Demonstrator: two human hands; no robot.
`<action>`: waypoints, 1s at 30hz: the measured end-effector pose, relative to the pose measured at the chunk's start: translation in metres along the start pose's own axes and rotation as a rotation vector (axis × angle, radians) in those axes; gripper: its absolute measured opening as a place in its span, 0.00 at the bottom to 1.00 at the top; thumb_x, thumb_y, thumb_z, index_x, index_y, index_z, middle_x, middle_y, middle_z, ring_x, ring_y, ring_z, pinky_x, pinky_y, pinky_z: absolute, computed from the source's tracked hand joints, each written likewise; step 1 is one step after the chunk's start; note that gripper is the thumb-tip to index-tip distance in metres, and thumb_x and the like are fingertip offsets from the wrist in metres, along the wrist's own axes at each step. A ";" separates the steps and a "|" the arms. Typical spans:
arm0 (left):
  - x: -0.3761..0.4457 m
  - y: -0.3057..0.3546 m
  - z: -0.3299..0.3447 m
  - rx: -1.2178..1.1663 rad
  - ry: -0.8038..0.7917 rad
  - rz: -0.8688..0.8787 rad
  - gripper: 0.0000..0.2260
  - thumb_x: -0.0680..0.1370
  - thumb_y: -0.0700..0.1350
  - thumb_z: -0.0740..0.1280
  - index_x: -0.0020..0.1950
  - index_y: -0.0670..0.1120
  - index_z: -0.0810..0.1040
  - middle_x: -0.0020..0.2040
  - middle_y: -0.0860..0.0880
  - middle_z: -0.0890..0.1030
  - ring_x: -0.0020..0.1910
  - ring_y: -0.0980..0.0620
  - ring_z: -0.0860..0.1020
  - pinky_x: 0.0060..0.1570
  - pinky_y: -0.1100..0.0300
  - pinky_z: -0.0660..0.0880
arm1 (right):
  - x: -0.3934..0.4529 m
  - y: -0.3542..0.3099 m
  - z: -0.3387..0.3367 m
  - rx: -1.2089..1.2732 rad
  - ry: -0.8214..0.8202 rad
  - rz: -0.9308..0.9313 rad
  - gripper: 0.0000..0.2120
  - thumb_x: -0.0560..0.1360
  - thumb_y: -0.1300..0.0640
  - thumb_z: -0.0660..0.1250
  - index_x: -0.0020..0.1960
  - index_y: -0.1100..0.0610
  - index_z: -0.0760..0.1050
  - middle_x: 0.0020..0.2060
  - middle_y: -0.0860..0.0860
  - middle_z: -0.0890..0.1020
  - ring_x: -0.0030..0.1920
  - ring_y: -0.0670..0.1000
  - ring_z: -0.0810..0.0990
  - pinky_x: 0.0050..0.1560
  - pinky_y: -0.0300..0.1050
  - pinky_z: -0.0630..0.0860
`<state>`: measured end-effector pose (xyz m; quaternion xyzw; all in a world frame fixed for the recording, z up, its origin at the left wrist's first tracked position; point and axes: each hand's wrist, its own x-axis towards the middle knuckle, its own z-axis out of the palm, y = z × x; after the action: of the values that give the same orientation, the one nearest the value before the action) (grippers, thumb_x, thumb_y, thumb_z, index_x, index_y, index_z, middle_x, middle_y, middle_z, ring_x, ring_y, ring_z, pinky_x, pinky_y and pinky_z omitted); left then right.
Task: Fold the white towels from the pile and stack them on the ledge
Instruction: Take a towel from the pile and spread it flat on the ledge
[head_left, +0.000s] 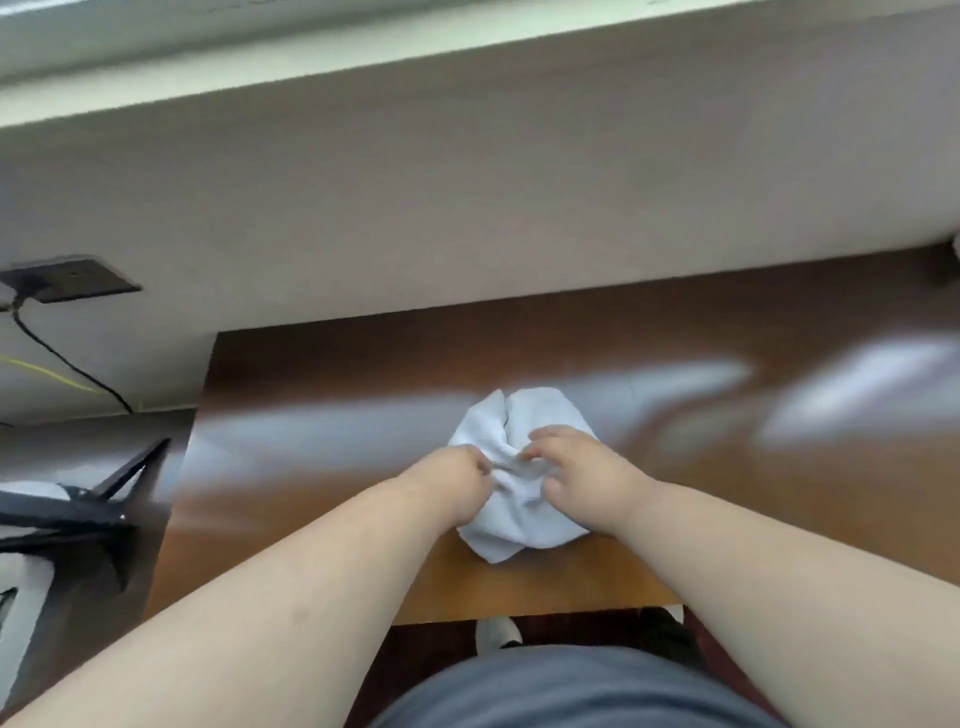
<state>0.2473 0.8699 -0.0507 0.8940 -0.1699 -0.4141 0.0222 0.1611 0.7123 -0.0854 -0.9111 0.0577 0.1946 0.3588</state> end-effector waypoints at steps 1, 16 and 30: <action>0.005 0.002 -0.001 -0.031 0.090 0.018 0.13 0.82 0.48 0.57 0.64 0.50 0.75 0.53 0.50 0.79 0.50 0.49 0.76 0.49 0.60 0.74 | -0.004 0.005 -0.001 0.070 0.148 0.076 0.21 0.75 0.64 0.62 0.66 0.53 0.76 0.67 0.51 0.73 0.70 0.50 0.68 0.67 0.35 0.59; 0.038 0.055 -0.002 0.053 0.136 0.175 0.28 0.81 0.59 0.56 0.79 0.51 0.56 0.70 0.48 0.73 0.64 0.45 0.75 0.62 0.53 0.72 | -0.016 0.027 0.007 0.789 0.240 0.642 0.03 0.72 0.55 0.66 0.44 0.55 0.77 0.38 0.54 0.81 0.36 0.52 0.77 0.36 0.43 0.72; 0.006 0.084 -0.045 -0.510 0.284 0.294 0.10 0.77 0.58 0.67 0.49 0.52 0.76 0.43 0.54 0.79 0.39 0.55 0.76 0.37 0.59 0.70 | -0.032 0.011 -0.049 1.627 0.792 0.410 0.09 0.77 0.66 0.67 0.50 0.54 0.71 0.51 0.55 0.79 0.50 0.55 0.79 0.52 0.52 0.76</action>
<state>0.2608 0.7849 -0.0101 0.8743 -0.1833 -0.3069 0.3284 0.1446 0.6702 -0.0466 -0.3510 0.4548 -0.1717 0.8003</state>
